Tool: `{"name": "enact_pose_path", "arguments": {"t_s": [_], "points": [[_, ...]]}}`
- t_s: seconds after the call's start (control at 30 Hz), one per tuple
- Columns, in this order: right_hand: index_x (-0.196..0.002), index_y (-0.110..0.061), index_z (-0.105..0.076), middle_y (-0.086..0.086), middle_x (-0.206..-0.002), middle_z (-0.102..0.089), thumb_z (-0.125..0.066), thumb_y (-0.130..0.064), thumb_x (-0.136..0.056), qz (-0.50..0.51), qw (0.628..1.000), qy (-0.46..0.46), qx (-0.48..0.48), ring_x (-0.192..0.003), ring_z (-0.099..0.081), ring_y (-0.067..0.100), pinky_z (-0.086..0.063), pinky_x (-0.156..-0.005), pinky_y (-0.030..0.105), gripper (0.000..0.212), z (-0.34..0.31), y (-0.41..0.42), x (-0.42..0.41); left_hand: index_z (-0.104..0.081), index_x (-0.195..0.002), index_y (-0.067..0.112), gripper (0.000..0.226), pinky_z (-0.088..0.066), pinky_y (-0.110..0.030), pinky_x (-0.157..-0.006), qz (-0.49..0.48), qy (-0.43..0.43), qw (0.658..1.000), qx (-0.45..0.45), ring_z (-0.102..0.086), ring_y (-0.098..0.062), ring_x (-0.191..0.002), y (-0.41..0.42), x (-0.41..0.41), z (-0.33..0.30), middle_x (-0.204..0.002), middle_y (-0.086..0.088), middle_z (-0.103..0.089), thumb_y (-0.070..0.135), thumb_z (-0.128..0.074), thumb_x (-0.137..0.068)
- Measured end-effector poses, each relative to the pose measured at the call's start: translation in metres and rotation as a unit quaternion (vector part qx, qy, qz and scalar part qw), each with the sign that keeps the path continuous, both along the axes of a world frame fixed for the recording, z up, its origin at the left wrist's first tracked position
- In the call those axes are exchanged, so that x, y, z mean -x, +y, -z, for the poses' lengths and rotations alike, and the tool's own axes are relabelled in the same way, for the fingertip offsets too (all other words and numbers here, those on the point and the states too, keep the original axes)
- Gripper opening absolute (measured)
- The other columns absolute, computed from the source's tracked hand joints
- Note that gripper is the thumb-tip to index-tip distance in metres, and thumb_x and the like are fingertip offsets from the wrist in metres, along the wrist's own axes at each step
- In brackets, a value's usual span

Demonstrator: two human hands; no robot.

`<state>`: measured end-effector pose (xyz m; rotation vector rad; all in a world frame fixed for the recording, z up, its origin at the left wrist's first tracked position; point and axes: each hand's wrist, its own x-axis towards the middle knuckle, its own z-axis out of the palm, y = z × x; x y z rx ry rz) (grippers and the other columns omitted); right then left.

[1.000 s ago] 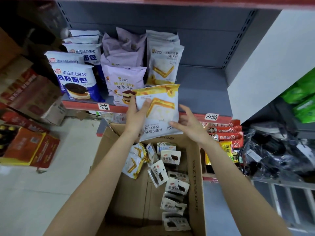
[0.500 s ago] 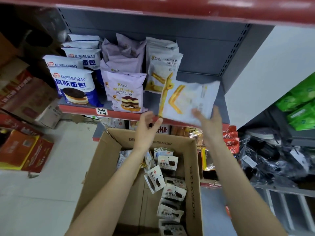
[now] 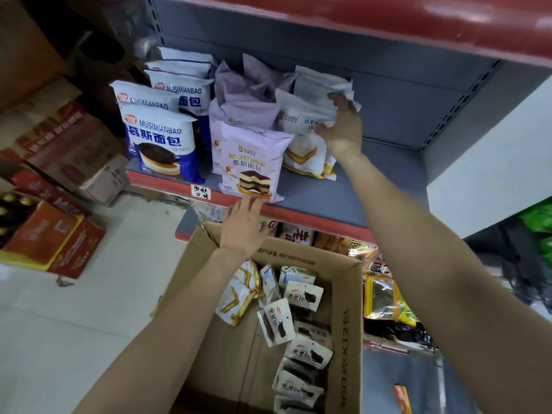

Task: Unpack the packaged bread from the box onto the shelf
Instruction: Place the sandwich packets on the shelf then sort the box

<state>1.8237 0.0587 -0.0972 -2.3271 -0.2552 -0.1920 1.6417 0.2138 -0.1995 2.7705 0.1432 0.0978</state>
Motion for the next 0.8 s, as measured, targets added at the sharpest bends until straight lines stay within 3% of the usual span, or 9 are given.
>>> {"name": "enact_pose_path", "arguments": {"t_s": [0.1,0.2,0.27,0.33,0.47,0.53,0.6,0.7,0.8], "points": [[-0.142,-0.011,-0.030,0.015,-0.141,-0.033,-0.074,-0.010,-0.077,0.072,0.988,-0.001,-0.134,-0.115,-0.043,0.014,-0.027,-0.078,0.001,0.079,0.021,-0.009,0.016,-0.043,-0.134,0.020,0.048,-0.030,-0.041,-0.106,0.001,0.009,1.000,0.004,-0.044,-0.025,-0.122,0.000,-0.001,-0.003,-0.134,-0.002,-0.041,0.025,-0.057,-0.088],[-0.142,-0.003,-0.027,0.020,-0.138,-0.034,-0.073,-0.004,-0.076,0.067,0.986,0.029,-0.147,-0.118,-0.048,0.027,-0.036,-0.094,0.013,0.081,0.050,-0.024,0.037,-0.044,-0.134,0.019,0.049,-0.031,-0.041,-0.104,0.001,0.022,1.000,0.002,-0.043,-0.028,-0.120,0.002,-0.002,-0.006,-0.135,-0.003,-0.041,0.024,-0.057,-0.087],[-0.143,-0.005,-0.028,0.014,-0.135,-0.038,-0.068,0.002,-0.079,0.041,0.977,0.049,-0.203,-0.110,-0.054,0.021,-0.048,-0.097,0.030,0.077,0.068,-0.033,0.050,-0.045,-0.133,0.018,0.049,-0.033,-0.041,-0.102,0.002,0.026,1.000,0.007,-0.044,-0.028,-0.119,0.003,-0.003,-0.008,-0.135,-0.004,-0.041,0.023,-0.057,-0.086],[-0.145,-0.013,-0.026,0.003,-0.133,-0.043,-0.062,0.003,-0.084,0.024,0.973,0.059,-0.222,-0.110,-0.057,0.018,-0.051,-0.091,0.025,0.073,0.079,-0.038,0.057,-0.045,-0.133,0.017,0.049,-0.036,-0.043,-0.101,0.007,0.029,0.999,0.013,-0.045,-0.029,-0.118,0.004,-0.002,-0.009,-0.135,-0.004,-0.041,0.023,-0.058,-0.087],[-0.143,-0.031,-0.035,0.007,-0.135,-0.044,-0.059,-0.010,-0.088,0.006,0.989,0.043,-0.141,-0.099,-0.060,0.027,-0.053,-0.089,0.040,0.063,0.080,-0.032,0.048,-0.043,-0.135,0.018,0.050,-0.035,-0.044,-0.103,0.012,0.042,0.999,0.005,-0.043,-0.028,-0.121,0.003,-0.002,-0.011,-0.136,-0.004,-0.039,0.025,-0.059,-0.088],[-0.140,-0.021,-0.043,0.012,-0.135,-0.045,-0.058,-0.008,-0.088,0.021,0.996,0.021,-0.084,-0.088,-0.055,0.020,-0.048,-0.088,0.026,0.055,0.075,-0.026,0.034,-0.043,-0.135,0.018,0.051,-0.035,-0.045,-0.103,0.012,0.043,0.999,0.003,-0.043,-0.028,-0.122,0.003,-0.002,-0.011,-0.137,-0.004,-0.038,0.025,-0.059,-0.088],[-0.138,-0.019,-0.047,0.011,-0.133,-0.048,-0.056,-0.004,-0.088,0.041,0.998,-0.005,-0.049,-0.086,-0.051,0.016,-0.039,-0.078,0.013,0.053,0.067,-0.022,0.022,-0.043,-0.135,0.017,0.051,-0.036,-0.044,-0.102,0.013,0.039,0.999,0.003,-0.043,-0.029,-0.121,0.003,-0.003,-0.009,-0.137,-0.005,-0.039,0.025,-0.060,-0.087],[-0.138,-0.025,-0.047,0.009,-0.141,-0.043,-0.046,0.003,-0.089,0.047,0.998,-0.031,-0.005,-0.112,-0.054,0.021,-0.044,-0.084,0.023,0.056,0.065,-0.018,0.006,-0.044,-0.134,0.016,0.050,-0.037,-0.044,-0.101,0.016,0.031,0.999,0.004,-0.045,-0.029,-0.119,0.004,-0.004,-0.008,-0.136,-0.005,-0.039,0.025,-0.060,-0.087],[-0.138,-0.031,-0.045,0.005,-0.150,-0.033,-0.035,0.007,-0.088,0.002,0.999,-0.024,0.044,-0.132,-0.040,0.022,-0.045,-0.096,0.034,0.064,0.069,-0.011,-0.010,-0.045,-0.133,0.016,0.049,-0.038,-0.044,-0.099,0.017,0.026,0.999,0.008,-0.047,-0.029,-0.116,0.004,-0.004,-0.008,-0.135,-0.005,-0.040,0.023,-0.059,-0.087]]}}
